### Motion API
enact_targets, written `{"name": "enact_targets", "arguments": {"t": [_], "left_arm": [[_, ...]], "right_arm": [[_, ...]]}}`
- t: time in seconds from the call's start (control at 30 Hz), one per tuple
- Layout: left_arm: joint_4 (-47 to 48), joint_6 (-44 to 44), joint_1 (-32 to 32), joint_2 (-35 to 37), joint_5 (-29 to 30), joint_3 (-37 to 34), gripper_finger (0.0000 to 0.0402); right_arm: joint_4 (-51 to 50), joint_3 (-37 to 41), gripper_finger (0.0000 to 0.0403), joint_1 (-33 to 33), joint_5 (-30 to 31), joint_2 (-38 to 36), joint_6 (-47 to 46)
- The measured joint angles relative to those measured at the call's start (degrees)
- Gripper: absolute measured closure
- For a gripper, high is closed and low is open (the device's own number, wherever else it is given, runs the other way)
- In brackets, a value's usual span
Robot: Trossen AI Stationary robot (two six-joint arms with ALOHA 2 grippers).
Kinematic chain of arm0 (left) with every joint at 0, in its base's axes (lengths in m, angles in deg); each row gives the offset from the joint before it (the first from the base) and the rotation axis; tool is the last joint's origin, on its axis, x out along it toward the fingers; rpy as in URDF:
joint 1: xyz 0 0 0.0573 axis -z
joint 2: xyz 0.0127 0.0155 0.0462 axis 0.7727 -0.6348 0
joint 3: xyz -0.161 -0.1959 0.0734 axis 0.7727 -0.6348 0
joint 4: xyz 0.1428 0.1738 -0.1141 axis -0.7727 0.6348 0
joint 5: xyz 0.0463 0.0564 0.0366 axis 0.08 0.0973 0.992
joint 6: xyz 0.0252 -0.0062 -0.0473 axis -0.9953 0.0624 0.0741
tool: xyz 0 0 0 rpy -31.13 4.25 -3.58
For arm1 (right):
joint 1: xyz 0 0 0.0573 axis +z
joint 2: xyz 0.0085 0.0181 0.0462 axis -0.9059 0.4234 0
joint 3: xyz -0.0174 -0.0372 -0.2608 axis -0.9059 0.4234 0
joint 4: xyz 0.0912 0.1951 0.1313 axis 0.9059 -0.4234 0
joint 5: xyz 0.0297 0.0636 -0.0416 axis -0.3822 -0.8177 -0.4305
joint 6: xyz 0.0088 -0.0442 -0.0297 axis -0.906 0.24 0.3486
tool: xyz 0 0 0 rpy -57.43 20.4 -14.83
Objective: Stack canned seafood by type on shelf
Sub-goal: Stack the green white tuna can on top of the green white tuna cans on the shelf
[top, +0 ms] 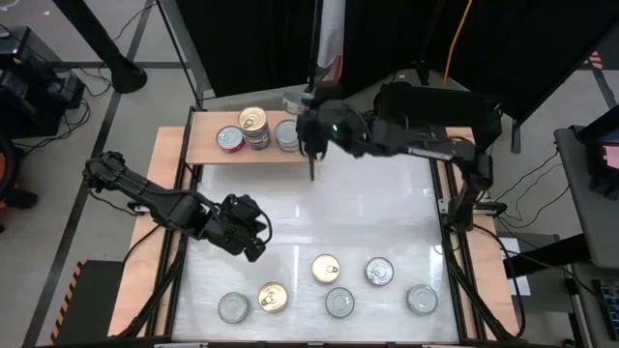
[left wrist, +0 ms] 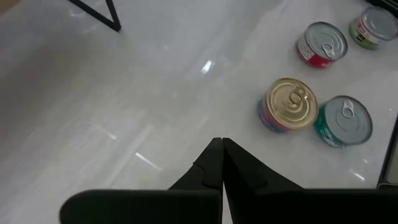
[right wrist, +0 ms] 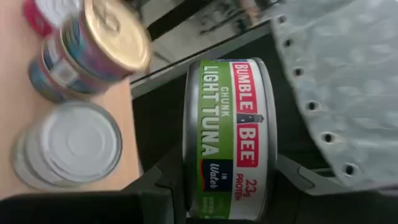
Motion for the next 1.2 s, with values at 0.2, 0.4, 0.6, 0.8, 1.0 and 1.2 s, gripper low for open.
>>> {"name": "enact_targets", "arguments": {"t": [0.2, 0.4, 0.6, 0.8, 1.0, 1.2], "left_arm": [[0.02, -0.04, -0.69, 0.00, 0.78, 0.00, 0.0398], [0.02, -0.02, -0.64, 0.00, 0.83, 0.00, 0.0398], [0.04, 0.00, -0.63, 0.00, 0.82, 0.00, 0.0398], [0.06, -0.04, -0.58, 0.00, 0.61, 0.00, 0.0398], [0.42, -0.04, -0.58, 0.13, -1.31, 0.00, 0.0371], [0.96, 0.00, -0.58, 0.24, -2.86, 0.00, 0.0323]], "right_arm": [[0.55, 0.00, 0.0269, -3.28, -9.00, 4.69, 3.25], [-0.24, 0.11, 0.0269, -2.26, -8.37, 9.20, 8.82], [-1.46, 0.09, 0.0268, -2.05, -2.46, 11.30, 8.26], [-1.55, 0.09, 0.0260, -2.02, -2.61, 11.33, 4.64], [-5.82, -0.02, 0.0212, -2.12, -6.43, 11.29, 0.81], [-7.15, -0.02, 0.0166, -2.15, -7.55, 10.86, -4.45]]}}
